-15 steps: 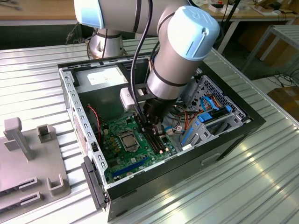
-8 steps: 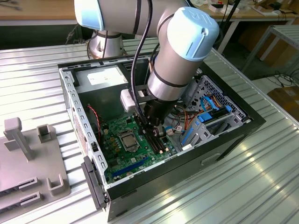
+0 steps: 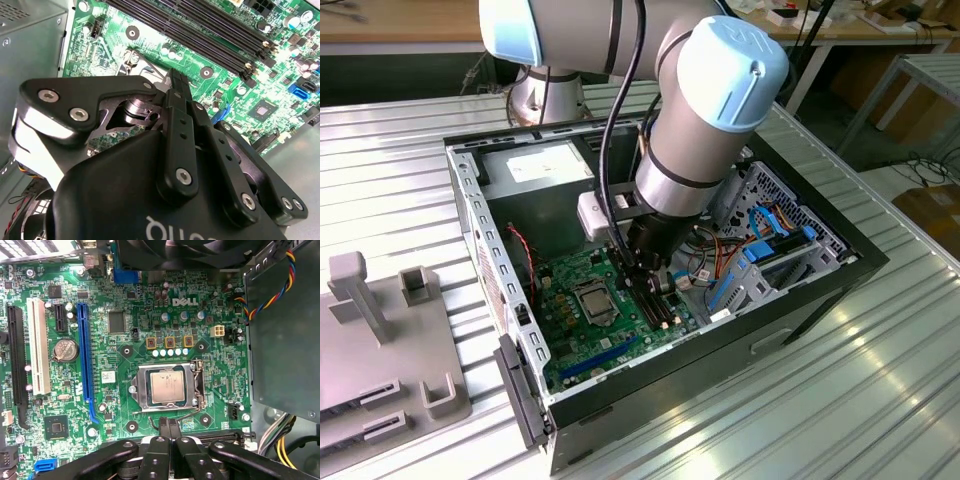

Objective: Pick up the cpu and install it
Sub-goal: 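Install the first cpu locking lever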

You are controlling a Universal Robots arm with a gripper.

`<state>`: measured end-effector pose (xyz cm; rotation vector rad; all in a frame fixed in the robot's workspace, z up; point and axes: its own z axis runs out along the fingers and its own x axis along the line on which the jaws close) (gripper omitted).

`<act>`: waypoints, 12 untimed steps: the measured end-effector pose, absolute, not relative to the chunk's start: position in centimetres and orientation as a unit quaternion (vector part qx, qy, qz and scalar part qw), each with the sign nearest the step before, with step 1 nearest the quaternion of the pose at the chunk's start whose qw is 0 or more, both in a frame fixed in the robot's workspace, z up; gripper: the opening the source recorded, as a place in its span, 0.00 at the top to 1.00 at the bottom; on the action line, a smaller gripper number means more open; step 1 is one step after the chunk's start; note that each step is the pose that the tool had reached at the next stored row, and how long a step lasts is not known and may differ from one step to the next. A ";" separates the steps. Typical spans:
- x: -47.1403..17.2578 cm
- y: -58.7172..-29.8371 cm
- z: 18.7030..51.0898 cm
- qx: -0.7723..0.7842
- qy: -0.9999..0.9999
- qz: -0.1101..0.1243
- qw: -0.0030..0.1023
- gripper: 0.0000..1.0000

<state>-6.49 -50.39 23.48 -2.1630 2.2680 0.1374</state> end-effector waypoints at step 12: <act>-7.0 -50.4 22.5 -0.689 0.724 0.036 0.010 0.89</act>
